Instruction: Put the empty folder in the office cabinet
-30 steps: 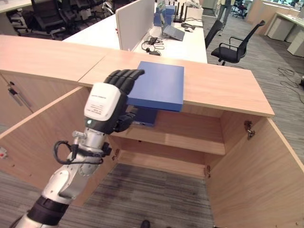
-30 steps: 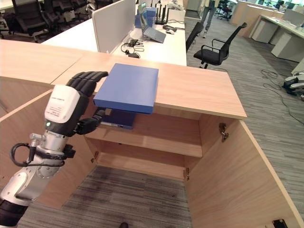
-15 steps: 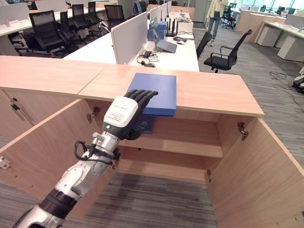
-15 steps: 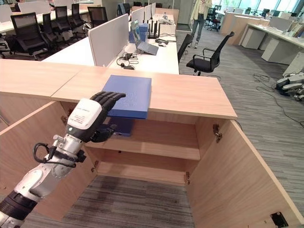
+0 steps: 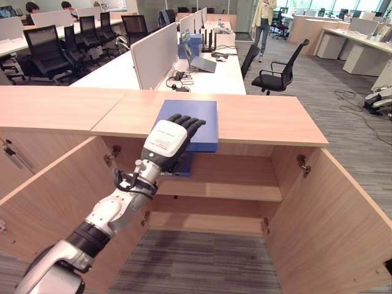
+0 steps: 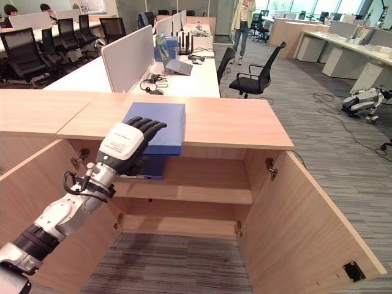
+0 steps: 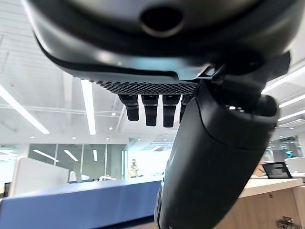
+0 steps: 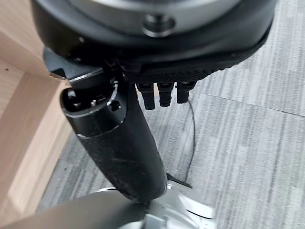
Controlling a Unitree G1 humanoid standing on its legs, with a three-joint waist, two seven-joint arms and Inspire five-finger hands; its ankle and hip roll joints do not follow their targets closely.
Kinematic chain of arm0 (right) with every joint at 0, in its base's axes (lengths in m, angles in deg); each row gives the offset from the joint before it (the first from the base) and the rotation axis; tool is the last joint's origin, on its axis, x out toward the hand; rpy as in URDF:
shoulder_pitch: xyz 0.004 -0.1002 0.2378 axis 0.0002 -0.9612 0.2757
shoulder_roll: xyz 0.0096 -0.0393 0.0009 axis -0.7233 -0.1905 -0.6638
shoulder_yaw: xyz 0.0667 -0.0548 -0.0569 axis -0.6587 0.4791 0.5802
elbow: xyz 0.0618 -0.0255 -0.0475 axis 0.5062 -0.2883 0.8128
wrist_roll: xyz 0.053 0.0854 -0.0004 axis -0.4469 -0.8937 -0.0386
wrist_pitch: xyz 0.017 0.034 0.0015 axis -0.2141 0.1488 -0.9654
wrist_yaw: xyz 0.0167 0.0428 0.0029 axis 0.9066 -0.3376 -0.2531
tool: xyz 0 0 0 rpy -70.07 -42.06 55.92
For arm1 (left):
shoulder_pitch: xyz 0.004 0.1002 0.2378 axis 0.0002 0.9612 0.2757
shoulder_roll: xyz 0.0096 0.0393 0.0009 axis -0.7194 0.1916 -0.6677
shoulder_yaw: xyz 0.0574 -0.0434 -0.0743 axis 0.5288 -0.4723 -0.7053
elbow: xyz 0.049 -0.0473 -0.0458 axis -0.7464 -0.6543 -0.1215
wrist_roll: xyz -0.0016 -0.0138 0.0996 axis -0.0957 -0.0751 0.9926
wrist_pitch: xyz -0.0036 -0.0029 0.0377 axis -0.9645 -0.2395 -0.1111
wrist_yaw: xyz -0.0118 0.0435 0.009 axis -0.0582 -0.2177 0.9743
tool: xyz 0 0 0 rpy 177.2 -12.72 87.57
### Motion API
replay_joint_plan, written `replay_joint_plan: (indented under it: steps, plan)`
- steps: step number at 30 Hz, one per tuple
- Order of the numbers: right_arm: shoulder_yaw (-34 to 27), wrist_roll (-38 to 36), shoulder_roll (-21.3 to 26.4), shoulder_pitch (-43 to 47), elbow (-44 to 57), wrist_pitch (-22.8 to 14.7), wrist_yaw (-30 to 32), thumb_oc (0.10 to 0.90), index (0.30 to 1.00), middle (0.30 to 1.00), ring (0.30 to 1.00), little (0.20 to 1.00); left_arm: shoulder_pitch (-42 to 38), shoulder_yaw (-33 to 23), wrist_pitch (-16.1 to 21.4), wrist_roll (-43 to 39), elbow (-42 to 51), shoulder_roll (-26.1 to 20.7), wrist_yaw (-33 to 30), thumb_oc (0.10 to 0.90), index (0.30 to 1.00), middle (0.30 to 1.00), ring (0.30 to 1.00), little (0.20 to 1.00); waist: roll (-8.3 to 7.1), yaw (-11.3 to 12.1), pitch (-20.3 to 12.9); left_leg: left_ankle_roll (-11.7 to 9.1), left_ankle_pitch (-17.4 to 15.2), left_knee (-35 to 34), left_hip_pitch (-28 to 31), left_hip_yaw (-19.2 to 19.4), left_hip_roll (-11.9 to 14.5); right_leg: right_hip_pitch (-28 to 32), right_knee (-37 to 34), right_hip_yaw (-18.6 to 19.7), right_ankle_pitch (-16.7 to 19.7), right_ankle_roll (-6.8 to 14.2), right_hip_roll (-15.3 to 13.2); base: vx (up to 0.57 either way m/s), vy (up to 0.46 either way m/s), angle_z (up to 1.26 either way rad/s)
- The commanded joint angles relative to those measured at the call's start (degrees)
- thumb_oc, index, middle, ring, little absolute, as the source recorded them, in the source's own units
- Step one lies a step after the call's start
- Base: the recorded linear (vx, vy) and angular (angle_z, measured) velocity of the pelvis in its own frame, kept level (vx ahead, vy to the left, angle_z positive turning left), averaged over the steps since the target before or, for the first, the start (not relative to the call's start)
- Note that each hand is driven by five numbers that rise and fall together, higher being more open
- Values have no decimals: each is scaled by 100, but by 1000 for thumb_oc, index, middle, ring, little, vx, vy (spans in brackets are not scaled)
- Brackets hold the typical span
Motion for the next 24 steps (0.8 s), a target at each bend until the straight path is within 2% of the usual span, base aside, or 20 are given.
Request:
replay_joint_plan:
  steps: [1, 24]
  plan:
    - [169, 92, 210, 173, -126, -47, 7, 800, 900, 900, 900, 900, -1216, -270, -141, 230, -219, 103, -396, 800, 900, 900, 900, 900, -228, -29, -258, -33, -552, -28, -15, -119, -105, 177, 55, -4, -235, 687, -391, 3, 2, -5]
    - [226, 69, 191, 146, -98, -27, -1, 800, 900, 900, 900, 900, -1394, -133, -588, 266, -1506, 318, -345, 800, 900, 900, 900, 900, -232, -114, -270, -34, -662, -28, 95, -17, -92, 229, 38, 50, -293, 703, -390, 5, 1, -1]
